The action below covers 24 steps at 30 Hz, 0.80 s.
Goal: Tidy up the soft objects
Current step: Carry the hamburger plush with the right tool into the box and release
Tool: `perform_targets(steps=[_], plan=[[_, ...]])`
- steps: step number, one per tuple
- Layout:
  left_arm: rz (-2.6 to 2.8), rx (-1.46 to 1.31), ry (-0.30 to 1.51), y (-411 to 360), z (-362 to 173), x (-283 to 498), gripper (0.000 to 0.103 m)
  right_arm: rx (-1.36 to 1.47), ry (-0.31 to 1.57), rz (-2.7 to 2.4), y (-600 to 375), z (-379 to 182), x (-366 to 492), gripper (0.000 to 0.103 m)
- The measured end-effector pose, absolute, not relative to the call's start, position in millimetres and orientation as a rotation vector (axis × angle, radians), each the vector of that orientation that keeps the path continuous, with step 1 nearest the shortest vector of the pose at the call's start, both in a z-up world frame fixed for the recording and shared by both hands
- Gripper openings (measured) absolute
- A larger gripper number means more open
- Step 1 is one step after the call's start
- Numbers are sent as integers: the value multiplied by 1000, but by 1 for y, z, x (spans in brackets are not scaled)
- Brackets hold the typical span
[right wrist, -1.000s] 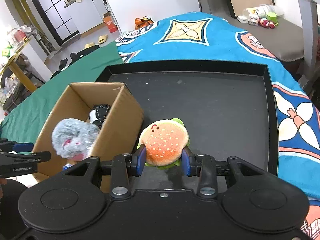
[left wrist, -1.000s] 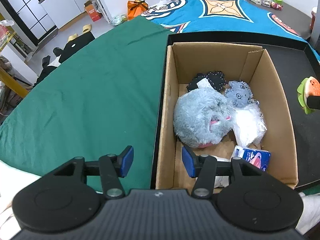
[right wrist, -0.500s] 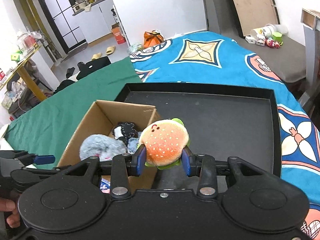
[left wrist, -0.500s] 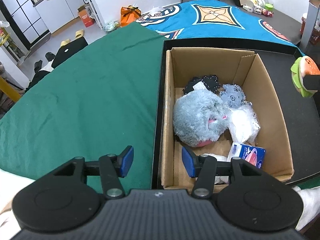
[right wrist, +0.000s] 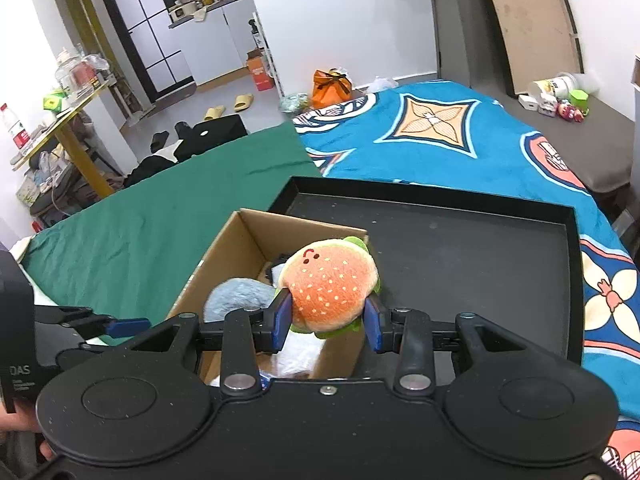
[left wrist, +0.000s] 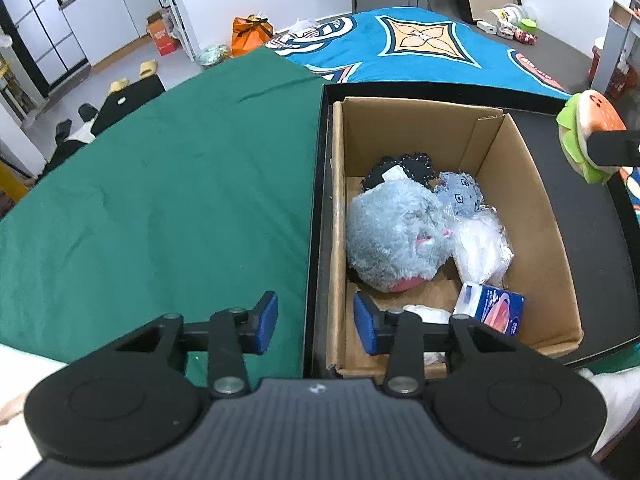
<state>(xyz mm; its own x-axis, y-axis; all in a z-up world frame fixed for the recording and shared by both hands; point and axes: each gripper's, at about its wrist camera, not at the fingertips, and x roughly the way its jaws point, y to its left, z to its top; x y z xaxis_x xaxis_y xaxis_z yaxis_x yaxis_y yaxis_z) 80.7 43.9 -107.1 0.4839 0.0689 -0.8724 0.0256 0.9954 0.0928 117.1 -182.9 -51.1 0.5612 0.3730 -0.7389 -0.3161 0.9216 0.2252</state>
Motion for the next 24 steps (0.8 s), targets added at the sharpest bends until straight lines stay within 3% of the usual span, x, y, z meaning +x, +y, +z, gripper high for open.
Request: perform_targets(steps=[6,11,20,24], plan=[[-10,72,1076,46,-110,82,30,57,890,427,-168,-48,112,37],[-47,42,1085,49,-113,81,7,49,898,448,-154,-48,108,37],[-85,21,1064,52,-111,76,8,24,914,485,-127,-48,102,38],[-90,9,1069,55,-113,77,8,88,940,542,-122,-47,100,52]])
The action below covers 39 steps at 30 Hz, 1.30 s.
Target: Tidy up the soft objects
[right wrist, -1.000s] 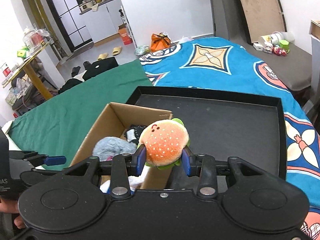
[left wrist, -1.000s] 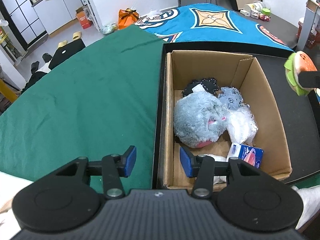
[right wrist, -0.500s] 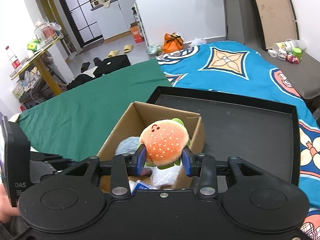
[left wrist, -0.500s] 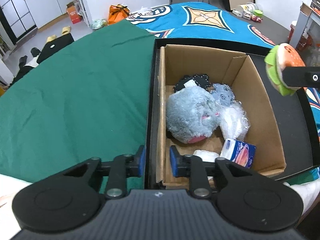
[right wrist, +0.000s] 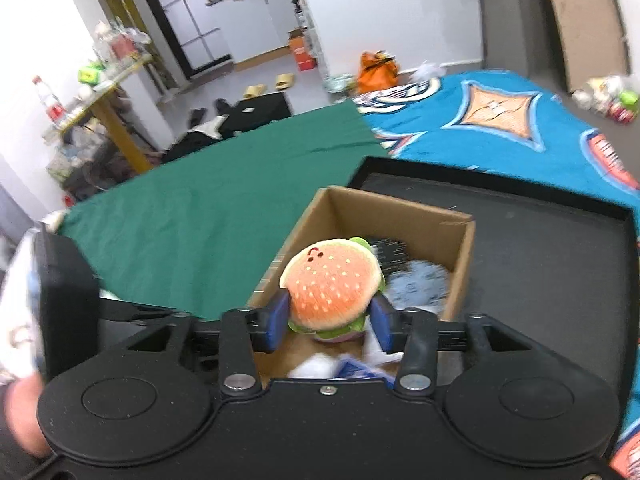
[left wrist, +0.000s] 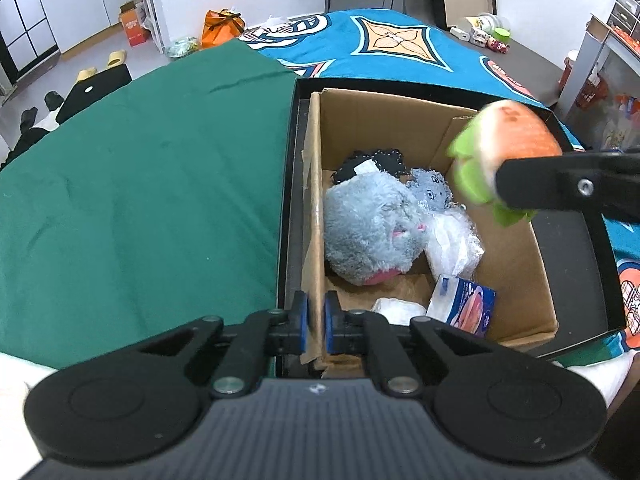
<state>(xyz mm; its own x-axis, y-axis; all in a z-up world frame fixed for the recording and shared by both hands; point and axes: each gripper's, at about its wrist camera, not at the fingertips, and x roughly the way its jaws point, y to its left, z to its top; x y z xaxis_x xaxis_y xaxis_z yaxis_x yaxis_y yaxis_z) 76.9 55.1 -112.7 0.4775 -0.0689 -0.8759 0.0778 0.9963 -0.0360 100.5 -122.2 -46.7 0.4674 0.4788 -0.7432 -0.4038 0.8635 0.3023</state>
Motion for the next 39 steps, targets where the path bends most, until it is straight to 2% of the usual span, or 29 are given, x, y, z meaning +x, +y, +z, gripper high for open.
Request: perform_targets(steps=[17,23,25,27,29,31,36,39], plan=[[-53,36,1054,49,-104,72,11,135,952,438,-157,-48,80,54],[-27,64,1065,45,-94,66,14,172,941,389,-175,-42,72,68],[-14,55,1060,45,-87,65,15,189,931,378,-182,-39,69,78],[-4,43,1052,45,-79,64,21,200,917,363,-188,-35,66,82],[1,34,1040,44,-71,62,38,212,907,352,-194,-32,62,84],[3,33,1026,41,-62,60,47,234,896,344,-200,-29,59,90],[-13,25,996,31,-39,53,61,259,879,319,-217,-20,49,102],[-35,3,993,25,-25,50,69,263,864,300,-227,-13,44,103]])
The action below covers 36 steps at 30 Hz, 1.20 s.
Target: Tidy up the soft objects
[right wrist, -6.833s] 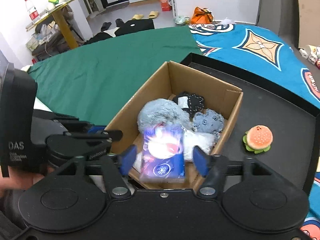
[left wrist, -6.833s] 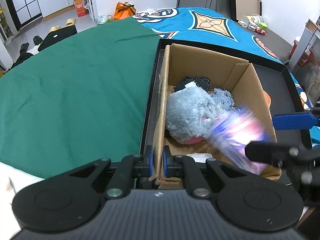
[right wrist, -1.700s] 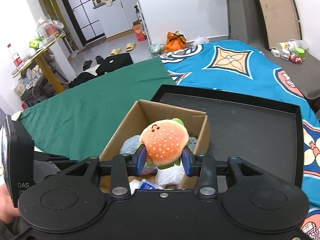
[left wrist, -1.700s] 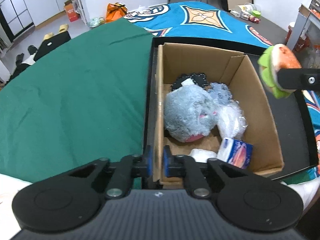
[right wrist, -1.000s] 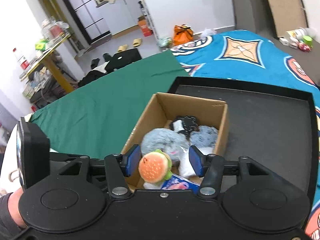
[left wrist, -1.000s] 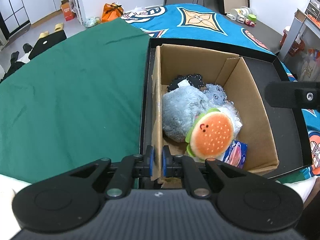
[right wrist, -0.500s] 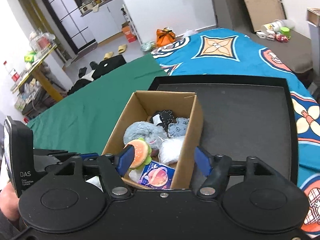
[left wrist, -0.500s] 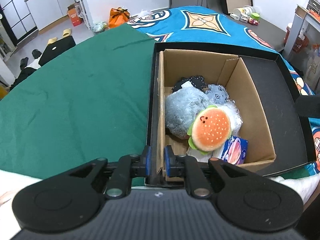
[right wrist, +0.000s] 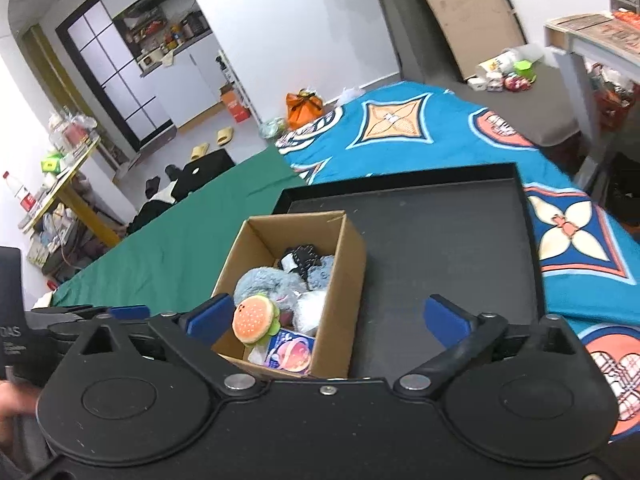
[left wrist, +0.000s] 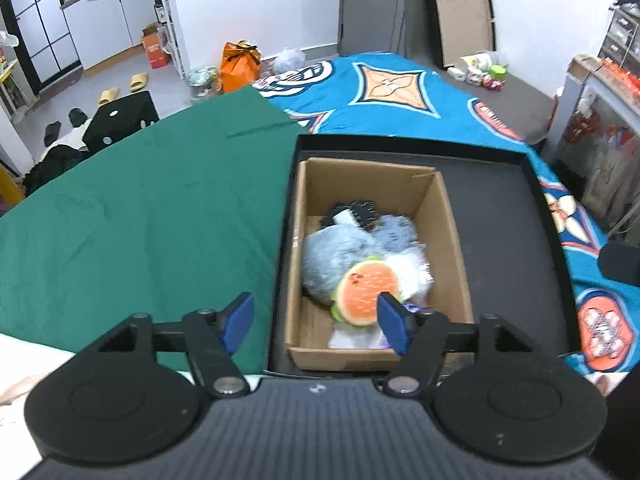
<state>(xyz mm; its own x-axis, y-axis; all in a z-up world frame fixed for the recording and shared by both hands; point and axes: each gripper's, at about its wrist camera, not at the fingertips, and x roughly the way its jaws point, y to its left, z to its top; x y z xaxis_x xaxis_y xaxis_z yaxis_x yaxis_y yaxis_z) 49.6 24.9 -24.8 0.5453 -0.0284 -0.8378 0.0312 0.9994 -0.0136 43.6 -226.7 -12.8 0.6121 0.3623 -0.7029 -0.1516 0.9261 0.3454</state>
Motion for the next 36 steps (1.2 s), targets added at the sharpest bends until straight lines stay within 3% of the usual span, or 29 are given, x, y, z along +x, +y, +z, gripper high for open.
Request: perform_targets(steps=[20,36], plan=[[-47,74,892,-5,45,4,90,295,799,197,-267,30,0,103],[-35,70,761,-4,92,-43,98,262,699,158,-271,68,-42,103]])
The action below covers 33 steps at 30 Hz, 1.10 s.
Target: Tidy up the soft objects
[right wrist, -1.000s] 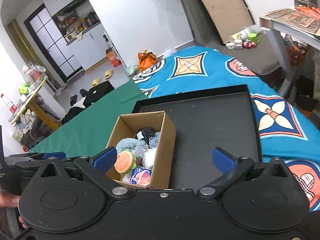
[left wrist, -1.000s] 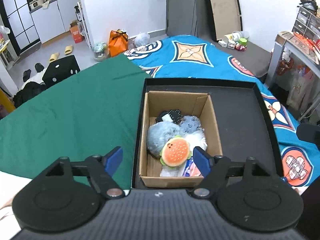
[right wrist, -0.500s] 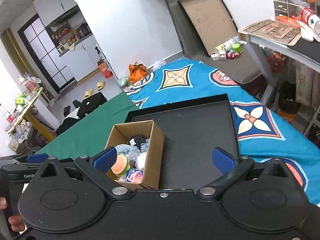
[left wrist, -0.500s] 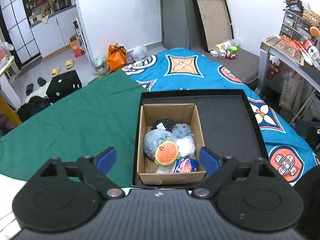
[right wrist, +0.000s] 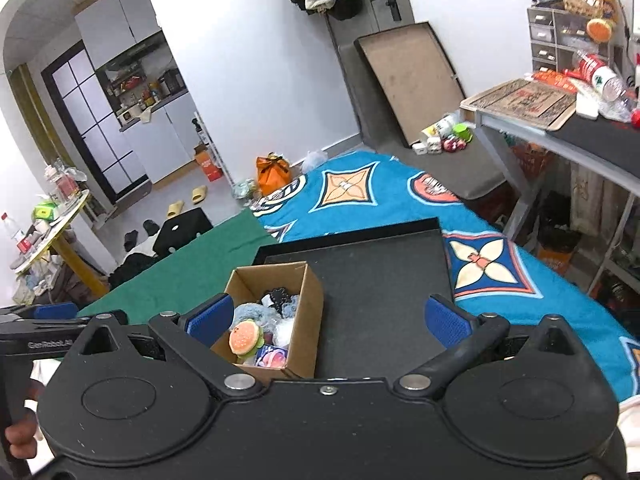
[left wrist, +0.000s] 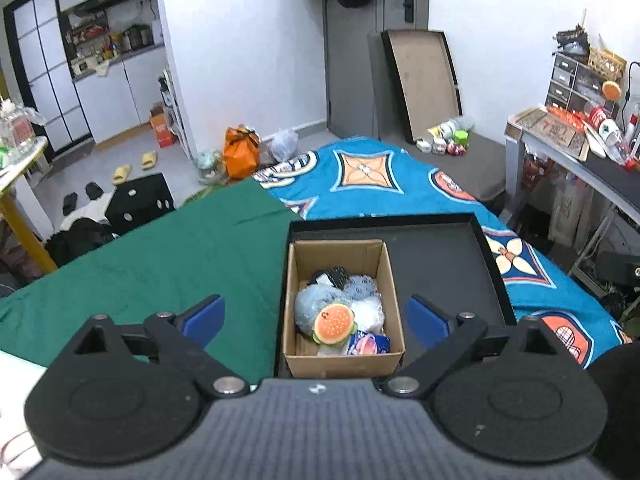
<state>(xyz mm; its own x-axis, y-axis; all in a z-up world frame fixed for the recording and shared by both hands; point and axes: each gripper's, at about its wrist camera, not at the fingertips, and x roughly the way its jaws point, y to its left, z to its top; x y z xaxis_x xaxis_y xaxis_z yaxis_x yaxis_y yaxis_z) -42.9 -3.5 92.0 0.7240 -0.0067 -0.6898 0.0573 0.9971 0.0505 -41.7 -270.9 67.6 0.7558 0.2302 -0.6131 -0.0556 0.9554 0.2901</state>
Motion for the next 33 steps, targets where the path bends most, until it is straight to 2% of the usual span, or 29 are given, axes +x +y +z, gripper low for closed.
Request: perform_targets(steps=[9,33], plan=[[-15,58,714,1,107,-66,100,225,673,118,-264,81,-62,103],[-19,24,686,9,100,-115,100,198,685,149,-251,68,-107,103]])
